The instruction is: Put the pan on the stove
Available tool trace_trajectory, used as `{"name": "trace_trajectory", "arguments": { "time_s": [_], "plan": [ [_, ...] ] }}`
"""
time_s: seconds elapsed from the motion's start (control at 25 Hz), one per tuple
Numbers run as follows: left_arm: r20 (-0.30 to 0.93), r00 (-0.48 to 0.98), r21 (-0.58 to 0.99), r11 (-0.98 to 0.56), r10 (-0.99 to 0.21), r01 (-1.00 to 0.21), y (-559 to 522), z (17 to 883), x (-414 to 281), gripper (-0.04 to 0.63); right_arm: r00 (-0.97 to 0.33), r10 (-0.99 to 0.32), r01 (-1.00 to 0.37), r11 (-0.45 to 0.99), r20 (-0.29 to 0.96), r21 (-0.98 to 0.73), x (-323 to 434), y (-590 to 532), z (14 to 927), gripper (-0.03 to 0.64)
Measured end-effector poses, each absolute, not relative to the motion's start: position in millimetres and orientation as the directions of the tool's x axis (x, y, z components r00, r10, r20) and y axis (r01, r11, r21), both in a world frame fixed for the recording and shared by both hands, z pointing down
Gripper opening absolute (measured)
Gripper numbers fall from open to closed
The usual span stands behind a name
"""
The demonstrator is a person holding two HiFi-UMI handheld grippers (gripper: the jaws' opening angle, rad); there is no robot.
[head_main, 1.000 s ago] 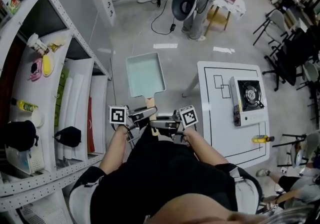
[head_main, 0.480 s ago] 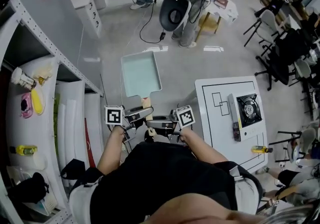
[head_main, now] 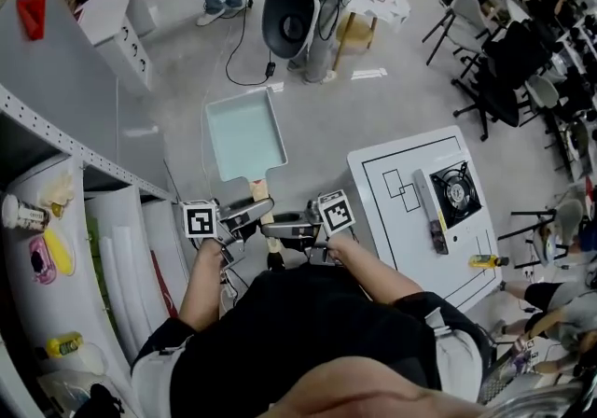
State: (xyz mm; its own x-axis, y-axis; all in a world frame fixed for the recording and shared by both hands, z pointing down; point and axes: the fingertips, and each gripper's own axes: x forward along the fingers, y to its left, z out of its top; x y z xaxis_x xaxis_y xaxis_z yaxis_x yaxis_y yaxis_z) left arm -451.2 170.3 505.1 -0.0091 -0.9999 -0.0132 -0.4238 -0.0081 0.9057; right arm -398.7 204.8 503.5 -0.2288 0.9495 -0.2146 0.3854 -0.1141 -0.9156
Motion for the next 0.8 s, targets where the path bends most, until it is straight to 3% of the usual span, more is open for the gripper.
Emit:
{"name": "trace_trajectory", "arguments": {
  "time_s": [0.36, 0.8],
  "plan": [
    [0.015, 0.105, 0.897, -0.033, -0.994, -0.442, 95.2, 504.0, -466.4, 0.201, -0.344, 0.907, 0.395, -0.096, -0.244, -0.913, -418.0, 132.7, 499.6, 0.183],
    [0.028, 0.419, 0.871, -0.183, -0.908, -0.455, -51.1, 486.6, -447.9, 0.201, -0.623, 0.736, 0.446, 0.056, -0.264, -0.893, -413.0, -1.1, 484.5, 0.180]
  ]
}}
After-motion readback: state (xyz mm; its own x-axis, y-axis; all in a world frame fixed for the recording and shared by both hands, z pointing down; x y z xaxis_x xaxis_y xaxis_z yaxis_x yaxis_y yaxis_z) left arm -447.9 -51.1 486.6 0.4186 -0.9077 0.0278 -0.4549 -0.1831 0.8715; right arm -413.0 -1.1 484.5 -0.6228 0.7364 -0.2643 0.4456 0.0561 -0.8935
